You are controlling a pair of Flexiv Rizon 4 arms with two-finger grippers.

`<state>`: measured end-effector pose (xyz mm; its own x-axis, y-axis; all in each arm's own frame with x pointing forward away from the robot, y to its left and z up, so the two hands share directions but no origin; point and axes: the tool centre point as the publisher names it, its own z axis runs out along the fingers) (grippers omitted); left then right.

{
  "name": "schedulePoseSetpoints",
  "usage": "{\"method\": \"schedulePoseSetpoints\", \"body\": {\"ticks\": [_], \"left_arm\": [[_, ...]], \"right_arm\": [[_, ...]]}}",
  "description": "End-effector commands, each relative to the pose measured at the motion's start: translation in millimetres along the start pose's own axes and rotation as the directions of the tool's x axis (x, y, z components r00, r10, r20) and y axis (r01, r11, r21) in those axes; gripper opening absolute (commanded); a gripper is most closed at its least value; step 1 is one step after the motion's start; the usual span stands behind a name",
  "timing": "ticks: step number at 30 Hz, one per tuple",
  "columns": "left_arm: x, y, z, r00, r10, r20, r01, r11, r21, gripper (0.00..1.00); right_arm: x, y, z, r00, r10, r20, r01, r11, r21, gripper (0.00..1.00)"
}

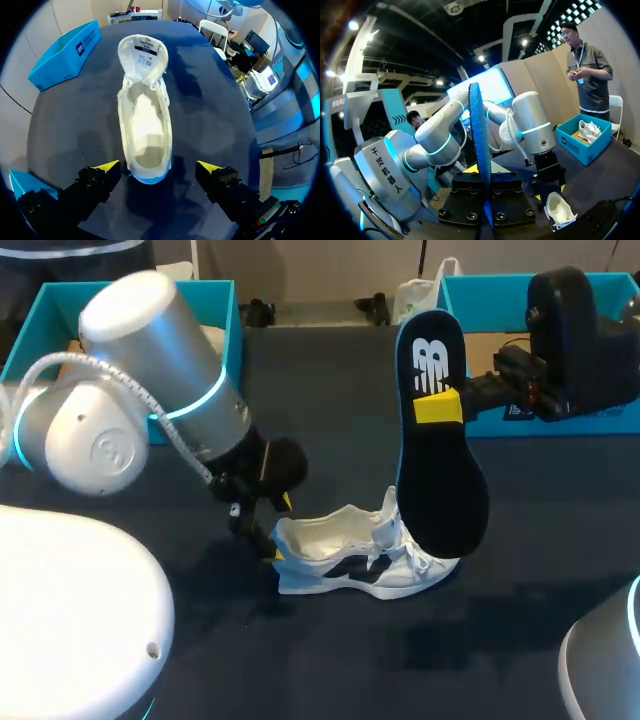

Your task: Take the shoe out of the shoebox, open the shoe tongue, remove and reinsert the insole, then place the shoe into the shoebox

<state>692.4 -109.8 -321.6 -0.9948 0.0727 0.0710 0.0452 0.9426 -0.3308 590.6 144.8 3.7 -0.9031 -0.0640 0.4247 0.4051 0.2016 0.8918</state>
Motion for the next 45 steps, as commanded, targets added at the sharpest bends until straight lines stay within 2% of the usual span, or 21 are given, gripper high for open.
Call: {"method": "schedulePoseSetpoints", "body": {"ticks": [1, 5, 12, 17, 22, 25, 28, 31, 33, 38, 40, 41, 43, 45], "left_arm": [[-6.1, -16, -7, 1.000, 0.012, 0.013, -0.010, 0.992, -0.123, 1.00], [-11.4, -30, -6, 0.999, 0.026, 0.046, -0.019, 0.989, -0.146, 1.00], [-24.6, -57, 24, 0.992, 0.068, 0.109, -0.045, 0.978, -0.203, 1.00], [-35.5, -64, 42, 0.991, 0.052, 0.123, -0.024, 0.974, -0.224, 1.00], [-54.7, -63, 56, 0.989, 0.014, 0.150, 0.023, 0.971, -0.240, 1.00], [-55.6, -61, 63, 0.989, 0.000, 0.145, 0.034, 0.972, -0.234, 1.00], [-60.6, -58, 70, 0.990, -0.008, 0.141, 0.042, 0.970, -0.240, 0.85], [-57.0, -55, 74, 0.991, -0.012, 0.135, 0.044, 0.970, -0.239, 0.79], [-58.9, -53, 78, 0.991, -0.020, 0.131, 0.051, 0.969, -0.240, 0.70], [-64.5, -49, 84, 0.992, -0.029, 0.121, 0.058, 0.968, -0.242, 0.58], [-64.6, -49, 85, 0.992, -0.030, 0.119, 0.058, 0.968, -0.243, 0.46], [-64.7, -48, 86, 0.993, -0.031, 0.118, 0.059, 0.968, -0.243, 0.36], [-65.3, -48, 87, 0.993, -0.030, 0.115, 0.058, 0.968, -0.243, 0.00], [-64.7, -49, 88, 0.994, -0.020, 0.109, 0.046, 0.968, -0.245, 0.00]], "right_arm": [[-1.2, 0.4, 1, 1.000, 0.002, 0.000, -0.002, 1.000, 0.002, 0.00], [-1.2, 0.4, 1, 1.000, 0.002, 0.000, -0.002, 1.000, 0.002, 0.00], [-1.2, 0.4, 1, 1.000, 0.002, 0.000, -0.002, 1.000, 0.002, 0.00], [-1.2, 0.4, 1, 1.000, 0.002, 0.000, -0.002, 1.000, 0.002, 0.00], [-1.2, 0.4, 1, 1.000, 0.002, 0.000, -0.002, 1.000, 0.002, 0.00], [-1.2, 0.4, 1, 1.000, 0.002, 0.000, -0.002, 1.000, 0.002, 0.00], [-1.2, 0.4, 1, 1.000, 0.002, 0.000, -0.002, 1.000, 0.002, 0.00], [-1.2, 0.4, 1, 1.000, 0.002, 0.000, -0.002, 1.000, 0.002, 0.00], [-1.2, 0.4, 1, 1.000, 0.002, 0.000, -0.002, 1.000, 0.002, 0.00], [-1.2, 0.4, 1, 1.000, 0.002, 0.000, -0.002, 1.000, 0.002, 0.00], [-1.2, 0.4, 1, 1.000, 0.002, 0.000, -0.002, 1.000, 0.002, 0.00], [-1.2, 0.4, 1, 1.000, 0.002, 0.000, -0.002, 1.000, 0.002, 0.00], [-1.2, 0.4, 1, 1.000, 0.002, 0.000, -0.002, 1.000, 0.002, 0.00], [-1.2, 0.4, 1, 1.000, 0.002, 0.000, -0.002, 1.000, 0.002, 0.00]]}}
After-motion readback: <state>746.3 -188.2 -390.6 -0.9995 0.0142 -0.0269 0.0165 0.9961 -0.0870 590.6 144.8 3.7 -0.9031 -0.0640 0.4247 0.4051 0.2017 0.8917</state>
